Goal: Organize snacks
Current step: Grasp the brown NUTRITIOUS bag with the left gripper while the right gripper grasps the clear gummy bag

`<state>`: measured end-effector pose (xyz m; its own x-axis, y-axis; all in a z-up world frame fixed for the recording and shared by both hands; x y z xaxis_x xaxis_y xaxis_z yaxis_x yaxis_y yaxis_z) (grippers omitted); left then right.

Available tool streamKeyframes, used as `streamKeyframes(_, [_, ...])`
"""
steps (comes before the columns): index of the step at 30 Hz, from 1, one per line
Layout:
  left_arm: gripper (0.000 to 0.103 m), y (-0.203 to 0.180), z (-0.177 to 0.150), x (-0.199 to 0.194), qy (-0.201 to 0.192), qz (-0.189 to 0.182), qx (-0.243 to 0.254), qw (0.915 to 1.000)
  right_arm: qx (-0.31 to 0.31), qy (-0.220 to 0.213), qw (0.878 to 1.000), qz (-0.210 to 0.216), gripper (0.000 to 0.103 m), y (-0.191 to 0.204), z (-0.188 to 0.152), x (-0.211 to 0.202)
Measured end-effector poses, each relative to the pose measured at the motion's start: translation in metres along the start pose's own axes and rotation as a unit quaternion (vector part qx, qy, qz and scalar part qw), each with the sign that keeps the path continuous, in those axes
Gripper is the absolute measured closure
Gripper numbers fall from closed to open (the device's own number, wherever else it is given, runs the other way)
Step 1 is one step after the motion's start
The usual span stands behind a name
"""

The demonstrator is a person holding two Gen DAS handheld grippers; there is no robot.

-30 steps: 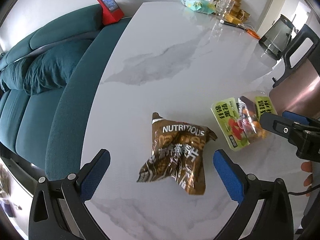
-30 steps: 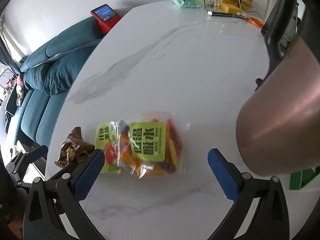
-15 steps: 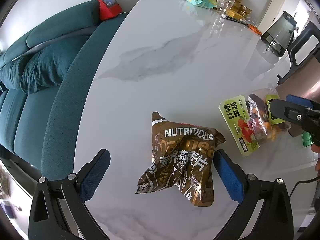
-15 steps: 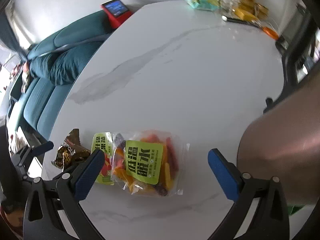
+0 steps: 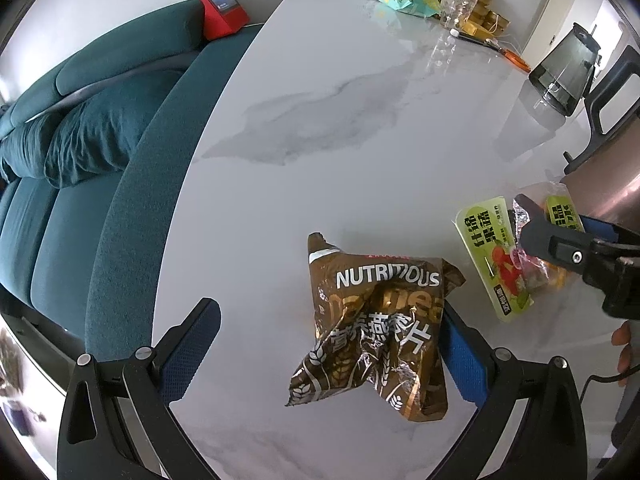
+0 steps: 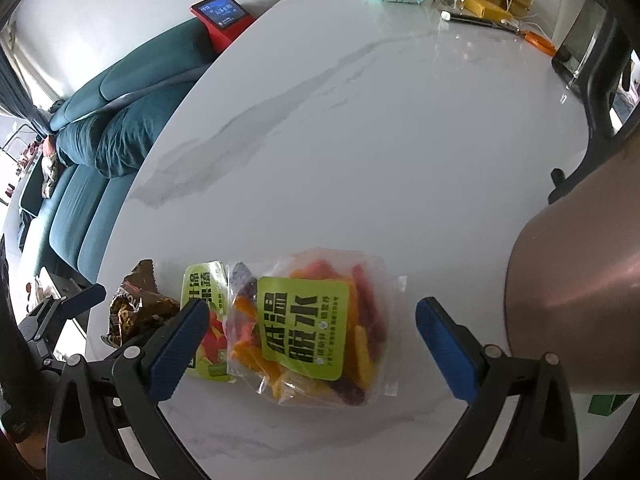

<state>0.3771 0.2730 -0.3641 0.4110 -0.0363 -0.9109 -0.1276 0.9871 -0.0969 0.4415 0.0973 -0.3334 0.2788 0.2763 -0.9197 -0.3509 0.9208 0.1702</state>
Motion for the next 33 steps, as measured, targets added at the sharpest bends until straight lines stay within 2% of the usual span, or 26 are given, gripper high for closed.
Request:
streamKeyframes(11, [0.002, 0.000, -0.003, 0.005, 0.001, -0.004, -0.003, 1.0000, 0.000, 0.003, 1.000, -0.005, 0.000, 0.000, -0.004, 0.013])
streamKeyframes(17, [0.003, -0.003, -0.003, 0.009, 0.003, -0.001, 0.002, 1.0000, 0.025, 0.016, 0.999, 0.025, 0.000, -0.005, -0.009, 0.020])
streamKeyframes(22, [0.008, -0.004, -0.001, 0.008, 0.000, -0.002, -0.001, 1.0000, 0.007, 0.006, 1.000, 0.010, 0.000, -0.001, -0.010, 0.017])
streamKeyframes(25, [0.008, -0.004, -0.001, 0.008, 0.000, 0.002, 0.000, 1.0000, 0.011, 0.013, 1.000, 0.024, 0.000, 0.000, -0.012, 0.020])
streamKeyframes(31, [0.018, -0.009, -0.004, 0.007, -0.001, 0.004, 0.017, 0.9999, -0.007, 0.008, 1.000, 0.023, 0.000, 0.008, -0.015, 0.015])
streamKeyframes(33, [0.026, -0.011, -0.004, 0.005, -0.003, 0.005, 0.021, 0.9998, -0.018, 0.007, 1.000, 0.015, 0.000, 0.010, -0.015, 0.015])
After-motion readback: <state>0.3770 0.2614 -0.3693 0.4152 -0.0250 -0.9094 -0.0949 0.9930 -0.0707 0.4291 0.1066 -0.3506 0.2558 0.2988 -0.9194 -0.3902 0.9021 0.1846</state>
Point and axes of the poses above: each gripper's, at about its wrist camera, not at the fingertips, and x roughly the way its jaws point, y to its left, z to its top, the point moved 8 cm from there along x, roughly the way its jaws point
